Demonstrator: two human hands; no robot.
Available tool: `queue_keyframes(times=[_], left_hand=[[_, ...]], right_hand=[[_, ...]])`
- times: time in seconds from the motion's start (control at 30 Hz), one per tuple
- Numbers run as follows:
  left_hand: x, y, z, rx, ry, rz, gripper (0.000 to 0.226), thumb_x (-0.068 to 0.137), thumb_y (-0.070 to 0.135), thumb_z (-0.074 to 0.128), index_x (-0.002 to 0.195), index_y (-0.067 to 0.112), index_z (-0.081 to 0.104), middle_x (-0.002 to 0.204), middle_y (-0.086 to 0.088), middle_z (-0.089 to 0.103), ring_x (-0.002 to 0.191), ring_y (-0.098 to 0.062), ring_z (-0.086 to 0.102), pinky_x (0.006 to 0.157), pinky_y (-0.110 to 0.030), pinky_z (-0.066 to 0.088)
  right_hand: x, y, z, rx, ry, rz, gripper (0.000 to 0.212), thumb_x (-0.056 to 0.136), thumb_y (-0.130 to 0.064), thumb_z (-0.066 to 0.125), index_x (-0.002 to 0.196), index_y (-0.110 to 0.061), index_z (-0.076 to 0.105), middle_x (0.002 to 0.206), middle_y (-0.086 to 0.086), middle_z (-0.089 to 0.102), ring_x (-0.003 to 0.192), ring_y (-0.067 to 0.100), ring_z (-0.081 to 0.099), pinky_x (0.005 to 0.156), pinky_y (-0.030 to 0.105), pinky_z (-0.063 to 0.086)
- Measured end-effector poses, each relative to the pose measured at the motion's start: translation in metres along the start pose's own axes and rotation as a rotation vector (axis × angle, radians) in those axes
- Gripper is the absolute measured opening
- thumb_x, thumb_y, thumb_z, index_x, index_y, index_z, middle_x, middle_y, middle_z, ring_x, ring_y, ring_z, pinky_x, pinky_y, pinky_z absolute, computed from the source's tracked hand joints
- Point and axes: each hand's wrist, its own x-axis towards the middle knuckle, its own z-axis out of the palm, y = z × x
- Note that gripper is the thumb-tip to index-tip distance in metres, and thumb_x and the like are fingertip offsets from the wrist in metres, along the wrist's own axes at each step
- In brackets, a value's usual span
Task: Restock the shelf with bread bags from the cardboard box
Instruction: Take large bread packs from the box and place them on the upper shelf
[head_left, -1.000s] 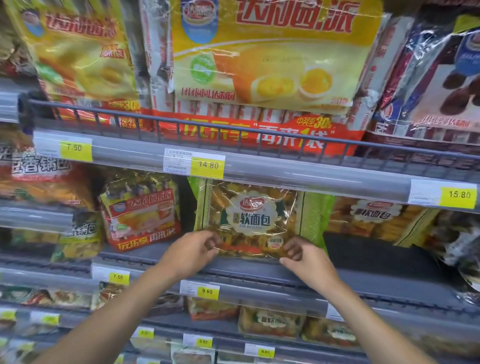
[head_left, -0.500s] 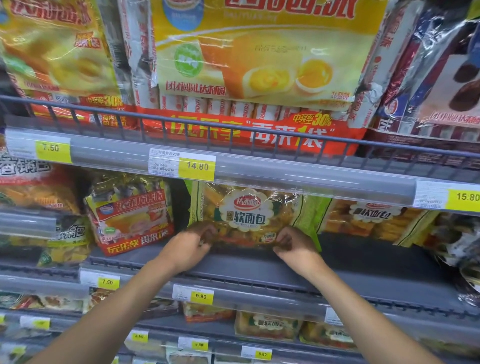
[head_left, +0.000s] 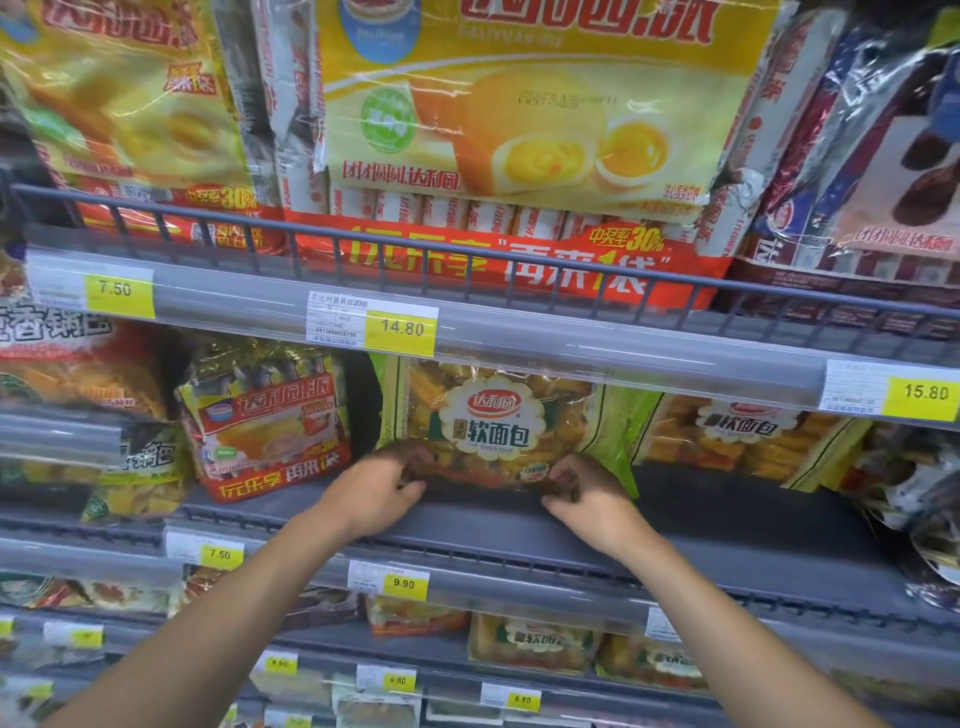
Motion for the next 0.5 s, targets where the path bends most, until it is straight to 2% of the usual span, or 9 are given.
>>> queue_keyframes(times=[0.1, 0.13, 0.2, 0.3, 0.33, 0.43, 0.5], left_hand=[[-0.010, 0.002, -0.001, 0.031, -0.027, -0.036, 0.027, 0.098, 0.037, 0.057, 0.123, 0.028, 0.060, 0.089, 0.001, 0.066, 0.081, -0.016, 0.063, 0.067, -0.034, 0.051], [-0.015, 0.002, -0.001, 0.027, -0.031, -0.043, 0.030, 0.098, 0.040, 0.056, 0.125, 0.027, 0.061, 0.095, 0.001, 0.068, 0.086, -0.017, 0.064, 0.071, -0.034, 0.052], [-0.026, 0.004, -0.004, 0.014, -0.029, -0.036, 0.036, 0.097, 0.040, 0.056, 0.132, 0.028, 0.058, 0.123, 0.001, 0.065, 0.106, -0.019, 0.062, 0.091, -0.035, 0.052], [-0.047, 0.010, -0.007, 0.004, -0.027, -0.001, 0.031, 0.099, 0.036, 0.056, 0.129, 0.034, 0.055, 0.133, 0.005, 0.053, 0.092, -0.016, 0.051, 0.088, -0.034, 0.046], [-0.056, 0.011, -0.008, 0.004, -0.022, 0.014, 0.030, 0.099, 0.035, 0.056, 0.128, 0.034, 0.054, 0.136, 0.007, 0.051, 0.096, -0.015, 0.049, 0.091, -0.034, 0.045], [-0.087, 0.012, -0.011, 0.008, 0.022, 0.057, 0.032, 0.099, 0.032, 0.057, 0.131, 0.032, 0.054, 0.148, 0.008, 0.045, 0.135, -0.016, 0.040, 0.111, -0.036, 0.038], [-0.110, 0.015, -0.014, 0.007, 0.045, 0.069, 0.033, 0.099, 0.031, 0.057, 0.132, 0.030, 0.055, 0.151, 0.006, 0.043, 0.143, -0.017, 0.033, 0.115, -0.038, 0.036]], right_hand=[[-0.012, -0.001, -0.004, -0.023, 0.003, -0.004, 0.027, 0.086, -0.034, 0.071, 0.110, -0.030, 0.059, 0.109, -0.007, 0.059, 0.101, 0.014, 0.059, 0.085, 0.030, 0.049], [-0.017, -0.002, -0.007, -0.031, 0.002, 0.006, 0.030, 0.087, -0.036, 0.070, 0.114, -0.031, 0.059, 0.112, -0.008, 0.059, 0.104, 0.015, 0.059, 0.087, 0.032, 0.049], [-0.029, -0.006, -0.011, -0.046, 0.005, 0.029, 0.033, 0.089, -0.039, 0.068, 0.119, -0.032, 0.059, 0.117, -0.009, 0.059, 0.108, 0.015, 0.058, 0.088, 0.032, 0.049], [-0.050, -0.012, -0.015, -0.070, 0.025, 0.029, 0.034, 0.090, -0.040, 0.067, 0.122, -0.030, 0.060, 0.122, -0.006, 0.060, 0.109, 0.015, 0.058, 0.088, 0.033, 0.049], [-0.060, -0.016, -0.015, -0.077, 0.028, 0.029, 0.034, 0.091, -0.039, 0.066, 0.123, -0.030, 0.059, 0.124, -0.004, 0.057, 0.111, 0.016, 0.057, 0.090, 0.033, 0.047], [-0.093, -0.024, -0.015, -0.064, 0.050, 0.032, 0.036, 0.094, -0.036, 0.065, 0.128, -0.029, 0.057, 0.137, -0.004, 0.048, 0.129, 0.017, 0.048, 0.101, 0.032, 0.042], [-0.116, -0.029, -0.013, -0.057, 0.071, 0.026, 0.035, 0.095, -0.035, 0.064, 0.128, -0.029, 0.057, 0.140, -0.005, 0.046, 0.132, 0.017, 0.046, 0.100, 0.031, 0.042]])
